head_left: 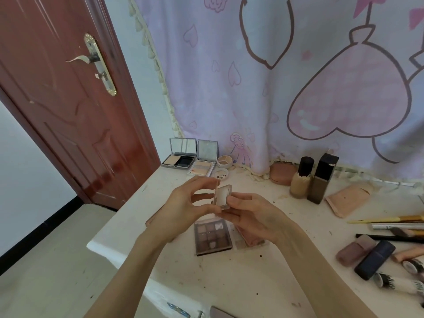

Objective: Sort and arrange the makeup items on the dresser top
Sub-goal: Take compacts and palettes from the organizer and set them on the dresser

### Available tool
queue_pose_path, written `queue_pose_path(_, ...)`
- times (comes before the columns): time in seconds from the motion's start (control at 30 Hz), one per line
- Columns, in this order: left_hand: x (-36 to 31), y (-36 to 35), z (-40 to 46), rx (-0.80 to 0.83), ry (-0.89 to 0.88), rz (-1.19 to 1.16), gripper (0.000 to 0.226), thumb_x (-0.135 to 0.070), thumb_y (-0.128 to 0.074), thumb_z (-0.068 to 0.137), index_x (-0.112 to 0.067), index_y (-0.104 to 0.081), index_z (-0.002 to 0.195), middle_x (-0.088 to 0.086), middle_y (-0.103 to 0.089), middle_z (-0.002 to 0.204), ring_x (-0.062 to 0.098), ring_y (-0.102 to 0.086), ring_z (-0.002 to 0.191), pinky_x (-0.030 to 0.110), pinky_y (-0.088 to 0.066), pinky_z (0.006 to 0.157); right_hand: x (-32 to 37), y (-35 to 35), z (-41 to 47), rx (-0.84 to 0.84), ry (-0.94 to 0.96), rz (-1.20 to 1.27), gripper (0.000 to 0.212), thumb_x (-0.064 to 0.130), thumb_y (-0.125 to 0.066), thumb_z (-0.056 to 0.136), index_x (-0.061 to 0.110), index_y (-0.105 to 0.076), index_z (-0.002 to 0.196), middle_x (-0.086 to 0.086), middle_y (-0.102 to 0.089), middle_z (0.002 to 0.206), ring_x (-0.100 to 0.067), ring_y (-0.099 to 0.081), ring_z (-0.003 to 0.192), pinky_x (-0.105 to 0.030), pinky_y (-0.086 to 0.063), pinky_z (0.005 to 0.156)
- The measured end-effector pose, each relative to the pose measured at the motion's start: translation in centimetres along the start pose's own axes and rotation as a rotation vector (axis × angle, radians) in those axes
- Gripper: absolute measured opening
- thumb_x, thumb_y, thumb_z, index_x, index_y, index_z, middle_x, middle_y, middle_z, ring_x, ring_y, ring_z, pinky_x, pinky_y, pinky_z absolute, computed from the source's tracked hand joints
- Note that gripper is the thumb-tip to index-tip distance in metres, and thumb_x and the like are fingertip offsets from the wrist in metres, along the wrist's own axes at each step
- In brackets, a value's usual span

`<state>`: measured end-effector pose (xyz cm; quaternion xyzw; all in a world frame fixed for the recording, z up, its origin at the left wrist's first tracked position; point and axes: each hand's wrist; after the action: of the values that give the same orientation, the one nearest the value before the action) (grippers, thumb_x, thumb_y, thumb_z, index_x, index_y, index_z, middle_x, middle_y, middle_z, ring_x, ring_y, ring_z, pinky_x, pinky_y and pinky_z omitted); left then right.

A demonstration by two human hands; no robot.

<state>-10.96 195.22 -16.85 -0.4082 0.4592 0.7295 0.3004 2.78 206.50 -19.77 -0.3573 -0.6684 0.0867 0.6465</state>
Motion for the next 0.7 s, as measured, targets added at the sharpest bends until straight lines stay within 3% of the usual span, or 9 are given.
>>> queue_pose_path(0.1, -0.1, 0.4, 0.2, 0.011, 0.034, -0.093, 0.047, -0.018, -0.075, 0.063, -0.027, -0.06, 0.107, -0.009, -0.063, 0.112, 0.007, -0.059, 0.108, 0.026, -0.049, 0.092, 0.6, -0.1, 0.1, 0.028, 0.008, -0.02, 0.034, 0.006, -0.064, 0.08, -0.004, -0.06, 0.113, -0.017, -0.067, 0.104, -0.025, -0.065, 0.096, -0.031, -0.053, 0.091)
queue_pose_path(0.23, 0.0, 1.3, 0.7, 0.024, 0.096, -0.193, 0.047, 0.005, -0.069, 0.072, -0.022, -0.06, 0.11, -0.004, -0.067, 0.11, 0.008, -0.062, 0.105, 0.021, -0.051, 0.085, 1.5, 0.5, -0.1, 0.023, -0.028, 0.021, 0.052, 0.0, -0.065, 0.074, 0.0, -0.053, 0.124, -0.018, -0.065, 0.108, -0.029, -0.064, 0.096, -0.04, -0.05, 0.094)
queue_pose_path(0.4, 0.3, 1.6, 1.0, 0.028, 0.103, -0.221, 0.04, -0.004, -0.062, 0.08, -0.015, -0.058, 0.118, -0.004, -0.069, 0.108, 0.007, -0.062, 0.104, 0.014, -0.047, 0.083, 2.1, 0.2, 0.1, -0.069, -0.061, -0.077, 0.028, 0.015, -0.055, 0.087, -0.001, -0.064, 0.108, -0.015, -0.068, 0.102, -0.026, -0.066, 0.09, -0.038, -0.055, 0.086)
queue_pose_path(0.5, 0.3, 1.2, 1.1, 0.014, 0.08, -0.236, 0.036, -0.019, -0.058, 0.078, -0.02, -0.059, 0.114, -0.008, -0.071, 0.102, 0.002, -0.062, 0.095, 0.011, -0.045, 0.078, 2.1, -0.4, 0.6, -0.156, -0.047, -0.149, 0.018, 0.011, -0.052, 0.092, 0.001, -0.065, 0.099, -0.012, -0.07, 0.089, -0.021, -0.067, 0.076, -0.033, -0.059, 0.069)
queue_pose_path(0.57, 0.4, 1.0, 1.2, -0.003, 0.077, -0.247, 0.033, -0.019, -0.056, 0.08, -0.019, -0.059, 0.113, -0.009, -0.072, 0.101, -0.001, -0.062, 0.094, 0.008, -0.044, 0.074, 2.0, -0.7, 0.9, -0.204, -0.027, -0.204, 0.011, 0.008, -0.056, 0.09, 0.001, -0.063, 0.095, -0.008, -0.069, 0.079, -0.017, -0.066, 0.068, -0.03, -0.058, 0.059)
queue_pose_path(0.7, 0.7, 0.7, 1.9, -0.074, 0.071, -0.212, 0.02, -0.011, -0.055, 0.088, -0.018, -0.063, 0.105, -0.011, -0.073, 0.094, -0.005, -0.062, 0.089, 0.003, -0.042, 0.069, 2.1, -0.9, 1.4, -0.248, -0.006, -0.195, 0.003, 0.006, -0.059, 0.088, 0.003, -0.06, 0.088, -0.009, -0.066, 0.074, -0.018, -0.064, 0.063, -0.032, -0.058, 0.053)
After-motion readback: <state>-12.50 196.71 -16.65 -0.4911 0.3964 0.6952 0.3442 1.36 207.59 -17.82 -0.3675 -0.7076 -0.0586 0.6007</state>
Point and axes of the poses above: each hand's wrist, its own z-axis towards the middle knuckle, its own y-axis out of the back of the hand, x = y × z
